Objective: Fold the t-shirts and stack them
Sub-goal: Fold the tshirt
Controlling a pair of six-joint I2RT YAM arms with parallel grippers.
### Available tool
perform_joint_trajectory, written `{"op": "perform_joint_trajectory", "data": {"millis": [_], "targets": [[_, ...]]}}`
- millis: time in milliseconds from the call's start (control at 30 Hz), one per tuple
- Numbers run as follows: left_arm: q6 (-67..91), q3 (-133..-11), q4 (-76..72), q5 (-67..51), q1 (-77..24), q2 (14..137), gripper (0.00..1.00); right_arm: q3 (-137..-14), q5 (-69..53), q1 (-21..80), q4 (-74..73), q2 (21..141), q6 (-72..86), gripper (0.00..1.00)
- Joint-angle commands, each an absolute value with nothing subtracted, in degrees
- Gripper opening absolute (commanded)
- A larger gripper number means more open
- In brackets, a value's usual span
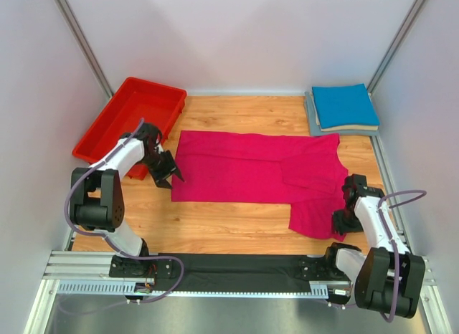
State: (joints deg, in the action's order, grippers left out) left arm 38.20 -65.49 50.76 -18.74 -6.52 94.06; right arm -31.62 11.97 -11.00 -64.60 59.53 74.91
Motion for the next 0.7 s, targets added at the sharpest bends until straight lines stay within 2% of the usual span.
{"op": "perform_joint_trajectory", "data": {"millis": [0, 300, 667], "targets": [[41.92, -62.67, 49.13, -20.05, -5.10, 91.68, 0.57, -31.99, 13.54, -10.90, -64.87, 59.68, 73.48, 0.00], [47.53, -60.56, 49.57, -8.71, -5.01, 86.49, 0.58, -37.87, 10.99, -10.63, -63.28, 61.18, 69.35, 0.00], [57.37, -50.63, 48.07, -7.13, -6.06, 84.72, 0.55, -41.66, 5.72, -5.89, -59.59, 62.93, 67.06, 0.00]]}}
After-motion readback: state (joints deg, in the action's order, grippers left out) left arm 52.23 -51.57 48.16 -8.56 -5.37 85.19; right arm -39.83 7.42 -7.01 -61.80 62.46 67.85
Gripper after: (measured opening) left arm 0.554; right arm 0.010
